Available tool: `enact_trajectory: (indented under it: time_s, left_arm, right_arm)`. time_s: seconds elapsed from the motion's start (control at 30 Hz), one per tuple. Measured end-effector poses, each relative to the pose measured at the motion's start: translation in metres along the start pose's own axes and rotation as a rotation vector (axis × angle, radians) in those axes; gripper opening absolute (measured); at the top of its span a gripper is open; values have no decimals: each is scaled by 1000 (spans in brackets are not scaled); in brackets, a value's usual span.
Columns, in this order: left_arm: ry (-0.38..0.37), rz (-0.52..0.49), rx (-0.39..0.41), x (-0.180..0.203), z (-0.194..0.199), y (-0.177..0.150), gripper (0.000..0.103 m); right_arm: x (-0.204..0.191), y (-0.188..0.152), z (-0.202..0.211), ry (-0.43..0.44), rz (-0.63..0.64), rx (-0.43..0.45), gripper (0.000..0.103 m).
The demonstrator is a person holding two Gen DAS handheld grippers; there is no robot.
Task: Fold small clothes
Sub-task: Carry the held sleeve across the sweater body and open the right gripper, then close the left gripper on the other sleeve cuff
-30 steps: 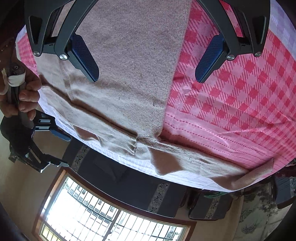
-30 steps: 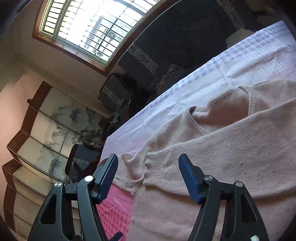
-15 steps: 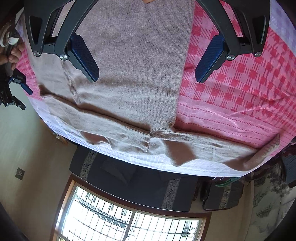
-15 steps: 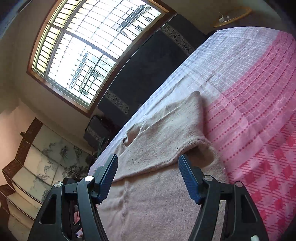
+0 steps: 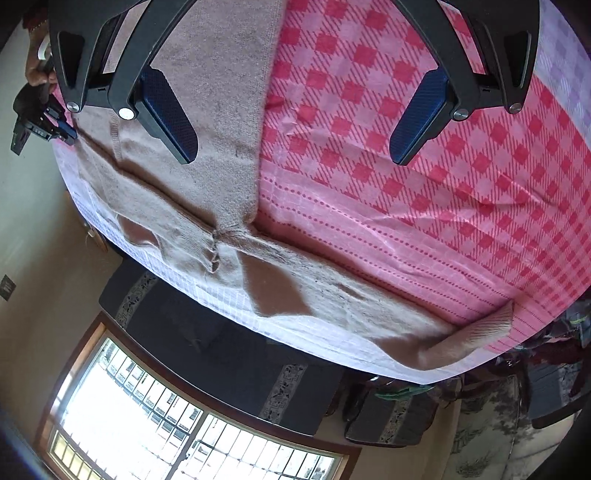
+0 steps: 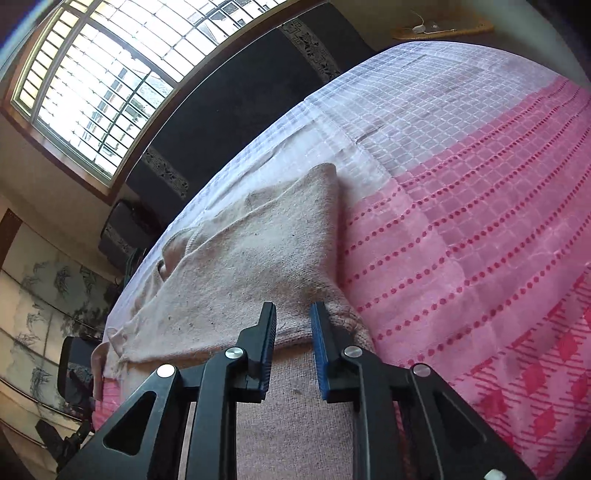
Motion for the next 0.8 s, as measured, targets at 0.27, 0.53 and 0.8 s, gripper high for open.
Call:
enact_trajectory:
  time_s: [0.27, 0.53, 0.8]
  left_arm:
    - [15, 28, -3, -70, -23, 53, 102]
    - [45, 151, -52, -158, -66, 107, 74]
    - [170, 167, -21, -203, -71, 128, 68]
  right_arm:
    - [-41, -25, 0, -169, 289, 66, 35]
    - [-49, -29, -1, -172, 339, 60, 54]
    - [-50, -30, -2, -168, 362, 51, 63]
Point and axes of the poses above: each gripper's, at about its wrist camera, not at the fingertips, and z roughly against the way its jaws point, x to its right, y to its top, the point moved 2 cm from there along -z, roughly the way its jaws point, and after that the axes turned 5 degrees about x, right-handed, at the moved point
